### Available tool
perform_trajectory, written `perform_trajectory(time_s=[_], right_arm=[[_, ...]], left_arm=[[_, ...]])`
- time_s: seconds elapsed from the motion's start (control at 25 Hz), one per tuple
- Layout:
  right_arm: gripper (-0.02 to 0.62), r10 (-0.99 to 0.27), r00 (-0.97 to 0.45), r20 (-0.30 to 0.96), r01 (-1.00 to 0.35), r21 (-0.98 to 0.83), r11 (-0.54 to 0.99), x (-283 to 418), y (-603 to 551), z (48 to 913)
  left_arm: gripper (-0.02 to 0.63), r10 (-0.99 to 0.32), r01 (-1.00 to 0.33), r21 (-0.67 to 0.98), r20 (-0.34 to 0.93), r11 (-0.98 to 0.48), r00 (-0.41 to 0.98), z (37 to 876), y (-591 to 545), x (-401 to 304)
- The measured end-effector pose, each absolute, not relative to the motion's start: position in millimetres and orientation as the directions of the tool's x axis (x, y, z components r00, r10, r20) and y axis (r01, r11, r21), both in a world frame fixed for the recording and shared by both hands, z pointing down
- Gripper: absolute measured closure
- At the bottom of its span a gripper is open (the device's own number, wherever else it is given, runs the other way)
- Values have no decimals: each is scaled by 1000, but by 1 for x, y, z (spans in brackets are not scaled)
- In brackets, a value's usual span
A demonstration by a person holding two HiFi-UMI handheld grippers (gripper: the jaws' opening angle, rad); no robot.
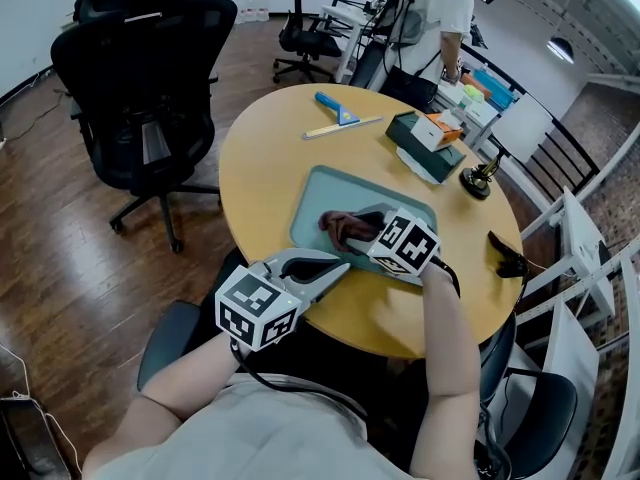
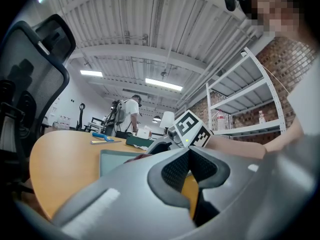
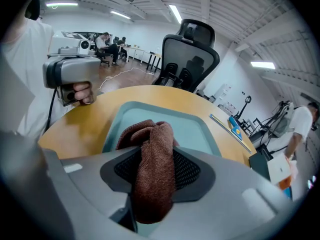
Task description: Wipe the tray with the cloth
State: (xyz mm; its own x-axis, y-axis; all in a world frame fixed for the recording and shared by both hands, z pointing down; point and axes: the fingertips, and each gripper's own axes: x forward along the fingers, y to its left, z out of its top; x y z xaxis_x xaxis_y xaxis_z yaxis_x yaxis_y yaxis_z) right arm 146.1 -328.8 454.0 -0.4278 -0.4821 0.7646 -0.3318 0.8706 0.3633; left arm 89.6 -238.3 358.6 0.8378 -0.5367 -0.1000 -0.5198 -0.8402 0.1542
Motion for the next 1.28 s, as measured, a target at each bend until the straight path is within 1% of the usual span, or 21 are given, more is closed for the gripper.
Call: perform_trajectory(time_s=[0.4,0.8,1.08,1.2,1.28], right_arm=[[433,-534,-359,766,-416,380,826,160,-393,456],[433,-611,-304,731,-468,445,764,167,-440,455],[433,-659,-287,695,-549,444,708,177,-465,455],[434,-661,-285,694,-541,452,709,176,-461,454],[436,-648,-287,705,-506,463,728,171,-451,454]], left_arm=[[606,-595,-576,161,-119,-801,795,361,-244,63],[606,-647,-629,161,-121,-761,752,363,-242,41],[606,-668,-652,151,-120,-743,734,362,-240,35],[606,-668,-651,153,-118,-743,735,362,-240,36],[606,-665,-649,151,-120,-746,737,361,-238,37]])
